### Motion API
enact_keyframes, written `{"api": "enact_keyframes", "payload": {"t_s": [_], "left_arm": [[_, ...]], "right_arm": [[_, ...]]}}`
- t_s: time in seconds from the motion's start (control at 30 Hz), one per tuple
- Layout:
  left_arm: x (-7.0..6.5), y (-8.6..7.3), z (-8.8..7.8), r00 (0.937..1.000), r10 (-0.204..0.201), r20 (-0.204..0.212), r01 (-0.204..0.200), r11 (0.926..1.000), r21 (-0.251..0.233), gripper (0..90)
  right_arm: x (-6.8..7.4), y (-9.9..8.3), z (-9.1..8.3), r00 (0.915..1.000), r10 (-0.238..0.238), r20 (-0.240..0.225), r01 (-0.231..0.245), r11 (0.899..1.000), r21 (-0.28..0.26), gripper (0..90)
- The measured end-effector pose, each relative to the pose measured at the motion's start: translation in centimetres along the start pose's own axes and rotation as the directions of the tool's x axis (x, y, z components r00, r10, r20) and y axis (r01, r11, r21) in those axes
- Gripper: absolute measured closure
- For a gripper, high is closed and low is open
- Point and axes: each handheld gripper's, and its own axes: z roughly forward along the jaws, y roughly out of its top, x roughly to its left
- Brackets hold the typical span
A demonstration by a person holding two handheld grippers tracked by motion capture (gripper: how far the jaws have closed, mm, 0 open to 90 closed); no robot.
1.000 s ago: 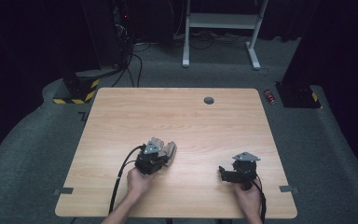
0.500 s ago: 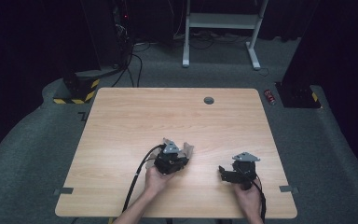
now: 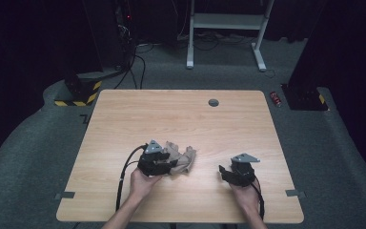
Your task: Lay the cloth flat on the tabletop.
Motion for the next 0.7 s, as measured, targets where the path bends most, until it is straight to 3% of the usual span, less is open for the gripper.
{"api": "enact_keyframes", "payload": {"t_s": [0.13,0.2,0.23,0.27,0.47,0.57,0.63,0.7], "left_arm": [[0.9,-0.2,0.1,0.9995,-0.021,-0.024,0.022,0.9995,0.025,52.5],[1.0,-0.3,0.3,0.9995,-0.015,-0.029,0.016,0.9993,0.035,53.2],[1.1,-0.3,0.5,0.9991,-0.009,-0.041,0.01,0.9989,0.046,53.3],[1.1,-0.4,0.8,0.9977,0.0,-0.068,0.004,0.9982,0.059,53.4],[1.7,-0.8,1.5,0.9947,-0.009,-0.103,0.017,0.9969,0.077,53.3],[1.9,-1.0,1.3,0.9929,-0.014,-0.118,0.022,0.9972,0.071,53.3],[2.4,-1.6,1.0,0.989,-0.041,-0.142,0.052,0.9961,0.071,53.5],[2.9,-2.1,0.8,0.9852,-0.041,-0.166,0.056,0.995,0.083,54.1]], "right_arm": [[2.0,2.4,-0.3,0.99,-0.048,-0.133,0.041,0.998,-0.049,50.8],[2.5,3.1,-0.4,0.9857,-0.063,-0.156,0.054,0.997,-0.058,50.9],[3.8,4.7,-0.2,0.9714,-0.104,-0.214,0.093,0.994,-0.06,51.1],[4.2,5.1,0.1,0.9671,-0.119,-0.224,0.109,0.992,-0.061,51.6],[6.4,7.0,2.1,0.9388,-0.169,-0.3,0.169,0.985,-0.026,56.8],[7.0,7.2,3.0,0.9339,-0.178,-0.31,0.185,0.983,-0.006,64.9],[7.3,7.2,3.4,0.9331,-0.174,-0.315,0.188,0.982,0.015,74.6],[7.4,7.1,3.7,0.9325,-0.186,-0.31,0.203,0.979,0.023,84.4]]}}
